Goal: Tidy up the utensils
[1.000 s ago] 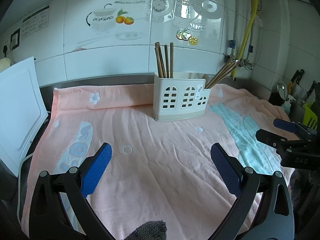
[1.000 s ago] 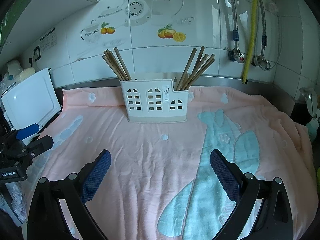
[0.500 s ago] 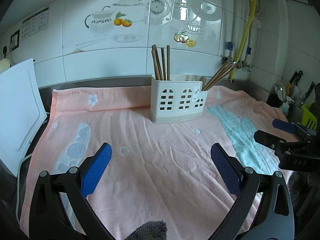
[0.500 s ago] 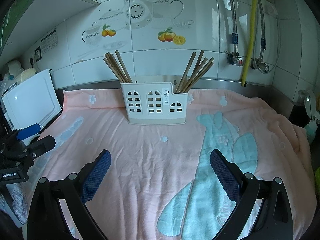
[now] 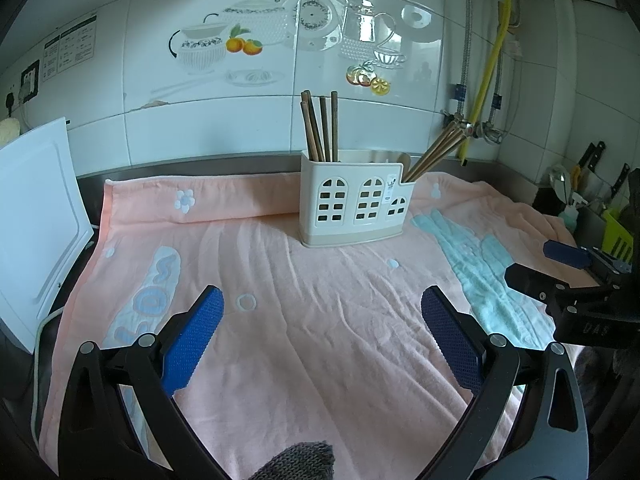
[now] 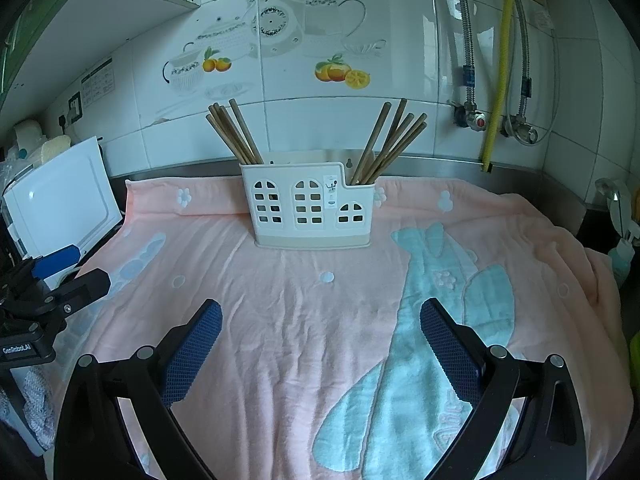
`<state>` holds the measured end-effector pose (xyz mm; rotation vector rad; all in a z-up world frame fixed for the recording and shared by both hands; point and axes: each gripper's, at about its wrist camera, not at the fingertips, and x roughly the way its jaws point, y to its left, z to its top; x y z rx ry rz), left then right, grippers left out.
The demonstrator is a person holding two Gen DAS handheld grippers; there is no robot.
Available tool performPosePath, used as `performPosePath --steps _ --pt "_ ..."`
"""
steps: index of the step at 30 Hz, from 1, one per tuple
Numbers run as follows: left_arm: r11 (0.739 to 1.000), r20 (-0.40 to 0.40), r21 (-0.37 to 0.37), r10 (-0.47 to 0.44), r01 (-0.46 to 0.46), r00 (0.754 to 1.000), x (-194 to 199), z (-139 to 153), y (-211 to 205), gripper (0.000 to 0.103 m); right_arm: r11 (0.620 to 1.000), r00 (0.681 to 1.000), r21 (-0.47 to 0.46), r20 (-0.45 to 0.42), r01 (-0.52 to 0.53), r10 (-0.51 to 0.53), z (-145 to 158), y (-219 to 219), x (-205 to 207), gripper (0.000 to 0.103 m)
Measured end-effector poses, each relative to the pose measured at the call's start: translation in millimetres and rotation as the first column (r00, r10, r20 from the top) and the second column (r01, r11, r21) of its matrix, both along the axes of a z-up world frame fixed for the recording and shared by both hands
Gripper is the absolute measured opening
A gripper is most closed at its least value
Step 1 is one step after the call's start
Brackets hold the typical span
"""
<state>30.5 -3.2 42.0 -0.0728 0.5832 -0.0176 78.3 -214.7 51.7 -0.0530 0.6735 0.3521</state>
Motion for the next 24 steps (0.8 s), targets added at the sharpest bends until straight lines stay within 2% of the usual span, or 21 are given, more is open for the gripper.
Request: performPosePath --steps 24 --pt "1.0 -0.001 -0.002 -0.01 0.01 1.0 -0.6 -1.6 -5.9 0.098 1.0 1.0 -0.002 0.0 -0.002 0.002 -0.4 1.6 -0.8 0.096"
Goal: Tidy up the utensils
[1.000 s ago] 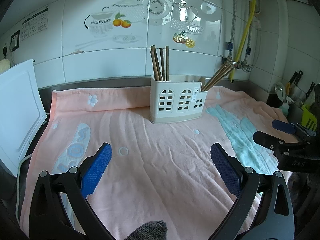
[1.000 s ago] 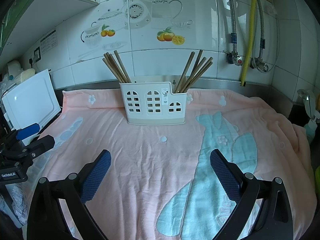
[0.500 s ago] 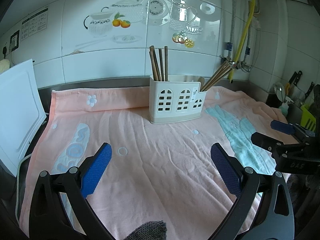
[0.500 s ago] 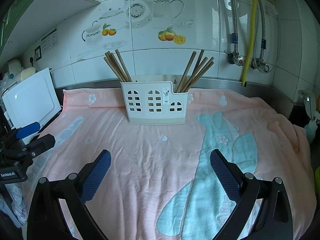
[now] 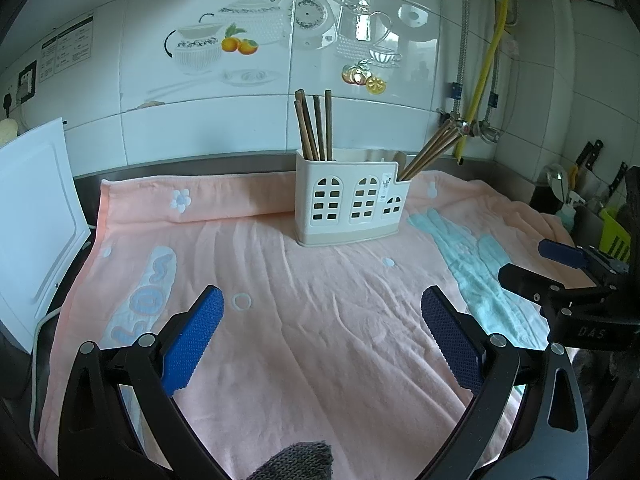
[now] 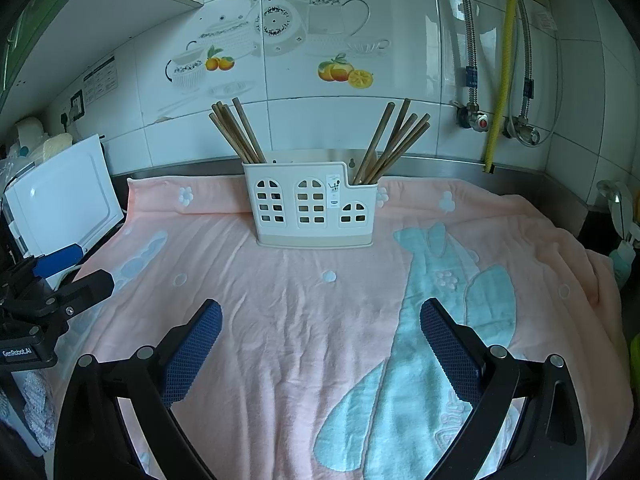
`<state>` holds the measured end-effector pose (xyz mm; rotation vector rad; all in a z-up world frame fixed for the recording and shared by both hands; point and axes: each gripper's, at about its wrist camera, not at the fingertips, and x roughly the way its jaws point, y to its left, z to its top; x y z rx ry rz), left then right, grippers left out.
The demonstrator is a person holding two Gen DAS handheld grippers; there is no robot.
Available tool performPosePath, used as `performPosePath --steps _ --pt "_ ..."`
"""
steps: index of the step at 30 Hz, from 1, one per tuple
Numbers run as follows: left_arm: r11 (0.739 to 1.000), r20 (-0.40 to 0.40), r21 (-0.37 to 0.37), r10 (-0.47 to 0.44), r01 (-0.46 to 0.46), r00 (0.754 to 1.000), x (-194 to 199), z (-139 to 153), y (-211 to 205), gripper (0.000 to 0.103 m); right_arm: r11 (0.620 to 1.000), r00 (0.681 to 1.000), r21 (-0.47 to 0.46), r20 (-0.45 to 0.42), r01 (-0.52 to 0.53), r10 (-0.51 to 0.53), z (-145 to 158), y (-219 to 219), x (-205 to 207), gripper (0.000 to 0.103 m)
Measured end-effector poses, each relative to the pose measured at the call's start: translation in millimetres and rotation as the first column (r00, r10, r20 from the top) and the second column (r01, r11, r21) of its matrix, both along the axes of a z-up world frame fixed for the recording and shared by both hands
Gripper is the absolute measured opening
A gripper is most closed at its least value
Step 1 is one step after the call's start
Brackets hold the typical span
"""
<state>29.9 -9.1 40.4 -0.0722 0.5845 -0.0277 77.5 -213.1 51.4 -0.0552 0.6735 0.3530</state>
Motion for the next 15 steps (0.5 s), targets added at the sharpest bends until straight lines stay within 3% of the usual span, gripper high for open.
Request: performPosePath --steps 15 --pt "1.0 -0.001 0.0 0.001 -0.001 1.0 0.7 0.3 0.8 0.098 1.0 1.0 0.001 -0.005 0.0 0.0 -2.6 1.0 0.6 0.096"
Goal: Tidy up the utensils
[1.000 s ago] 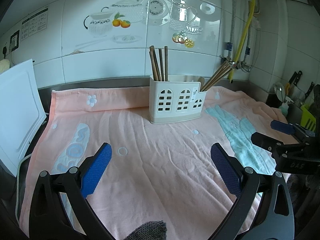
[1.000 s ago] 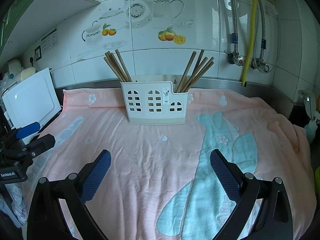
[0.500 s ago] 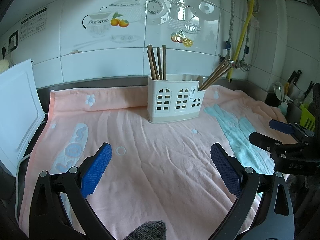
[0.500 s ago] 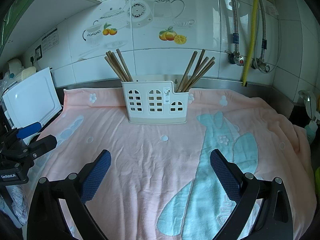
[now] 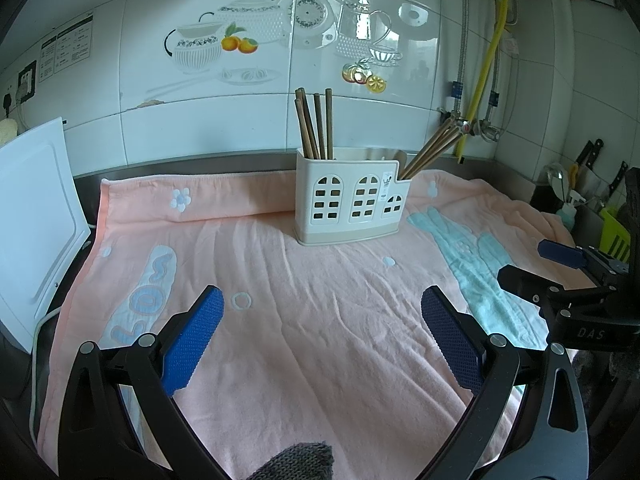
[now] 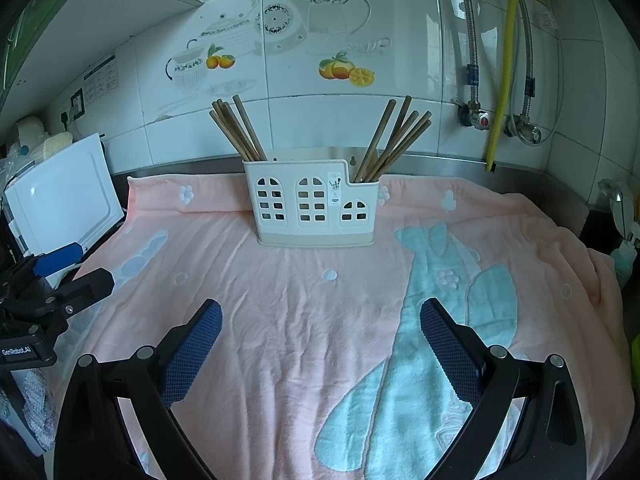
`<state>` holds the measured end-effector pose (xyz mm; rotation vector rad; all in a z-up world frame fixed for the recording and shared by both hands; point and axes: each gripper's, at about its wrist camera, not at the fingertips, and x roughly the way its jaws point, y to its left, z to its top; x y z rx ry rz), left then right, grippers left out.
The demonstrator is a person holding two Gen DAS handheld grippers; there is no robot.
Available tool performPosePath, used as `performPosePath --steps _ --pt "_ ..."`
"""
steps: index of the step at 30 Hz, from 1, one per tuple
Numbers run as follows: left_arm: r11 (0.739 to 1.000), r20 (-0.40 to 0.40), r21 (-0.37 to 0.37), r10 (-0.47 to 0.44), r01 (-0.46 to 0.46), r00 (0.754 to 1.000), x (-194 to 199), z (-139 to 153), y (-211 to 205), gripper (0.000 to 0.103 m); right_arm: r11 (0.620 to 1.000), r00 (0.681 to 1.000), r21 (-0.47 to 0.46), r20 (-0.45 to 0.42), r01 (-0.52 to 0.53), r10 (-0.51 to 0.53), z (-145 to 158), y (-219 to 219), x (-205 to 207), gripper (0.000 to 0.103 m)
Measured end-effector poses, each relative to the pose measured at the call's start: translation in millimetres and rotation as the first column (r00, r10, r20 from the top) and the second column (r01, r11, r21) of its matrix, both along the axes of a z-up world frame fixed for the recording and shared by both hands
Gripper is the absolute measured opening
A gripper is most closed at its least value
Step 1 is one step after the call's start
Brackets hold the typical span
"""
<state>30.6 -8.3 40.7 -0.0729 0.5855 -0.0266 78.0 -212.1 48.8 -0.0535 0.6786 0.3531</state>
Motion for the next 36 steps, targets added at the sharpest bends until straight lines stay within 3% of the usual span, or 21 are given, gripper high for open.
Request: performPosePath --steps 36 --pt "1.0 0.019 0.001 0.008 -0.008 1.0 -1.5 2.6 2.3 0.098 1.0 1.0 0.002 0.002 -0.001 0.001 -0.3 -2.6 0.3 0.096"
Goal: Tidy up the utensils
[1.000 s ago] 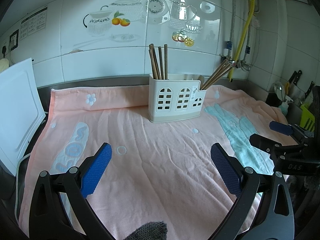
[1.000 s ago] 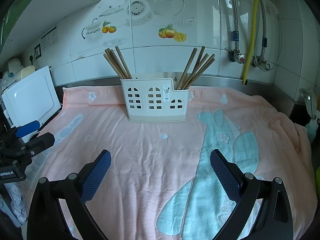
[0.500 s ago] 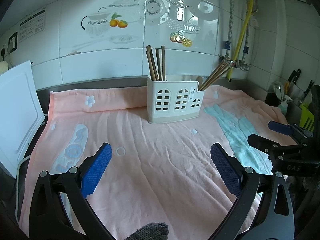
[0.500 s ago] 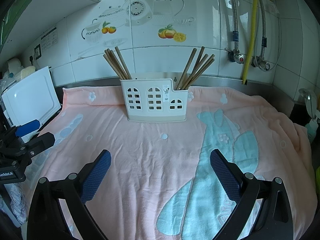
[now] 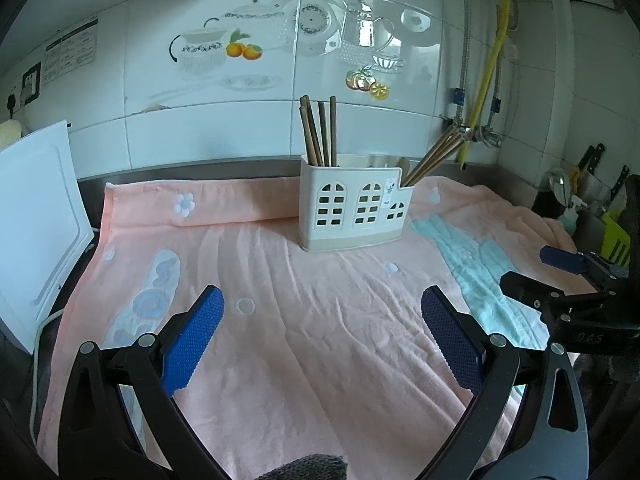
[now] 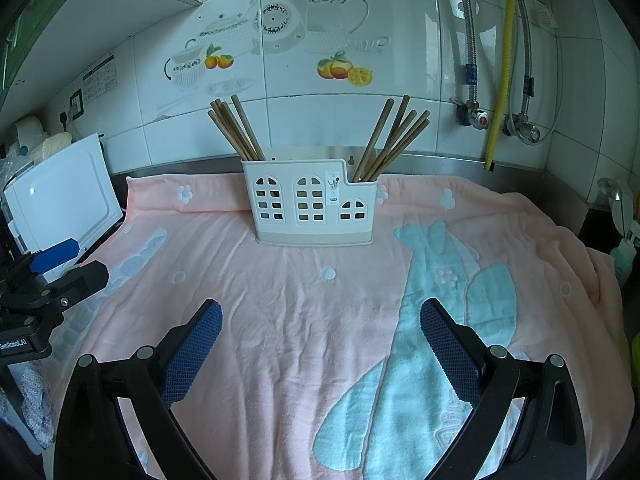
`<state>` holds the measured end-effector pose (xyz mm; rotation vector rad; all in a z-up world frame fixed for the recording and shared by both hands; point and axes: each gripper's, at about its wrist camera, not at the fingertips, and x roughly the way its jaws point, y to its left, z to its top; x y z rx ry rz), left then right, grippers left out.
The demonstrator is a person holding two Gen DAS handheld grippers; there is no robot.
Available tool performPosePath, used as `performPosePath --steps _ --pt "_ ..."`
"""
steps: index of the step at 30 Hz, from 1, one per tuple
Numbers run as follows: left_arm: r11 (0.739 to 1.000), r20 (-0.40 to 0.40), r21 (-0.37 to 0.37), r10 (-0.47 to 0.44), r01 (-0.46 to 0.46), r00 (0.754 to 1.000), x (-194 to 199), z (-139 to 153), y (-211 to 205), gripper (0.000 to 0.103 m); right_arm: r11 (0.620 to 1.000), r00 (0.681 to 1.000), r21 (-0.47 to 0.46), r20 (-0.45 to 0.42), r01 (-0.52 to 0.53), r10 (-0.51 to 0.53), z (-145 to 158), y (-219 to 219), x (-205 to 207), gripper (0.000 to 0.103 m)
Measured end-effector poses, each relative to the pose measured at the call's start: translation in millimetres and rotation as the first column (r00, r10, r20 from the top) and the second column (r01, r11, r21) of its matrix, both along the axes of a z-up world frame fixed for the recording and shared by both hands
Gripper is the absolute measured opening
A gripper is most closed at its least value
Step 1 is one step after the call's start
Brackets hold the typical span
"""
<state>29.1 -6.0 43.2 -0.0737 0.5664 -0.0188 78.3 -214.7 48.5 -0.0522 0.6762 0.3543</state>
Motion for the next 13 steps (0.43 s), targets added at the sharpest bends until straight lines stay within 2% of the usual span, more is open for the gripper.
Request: performPosePath --steps 13 --pt "1.0 -0.001 0.007 -0.008 0.008 1.0 0.4 -0.1 -2.5 0.098 1.0 1.0 -0.001 0.0 -0.001 0.001 0.3 -0.3 0.0 0.096"
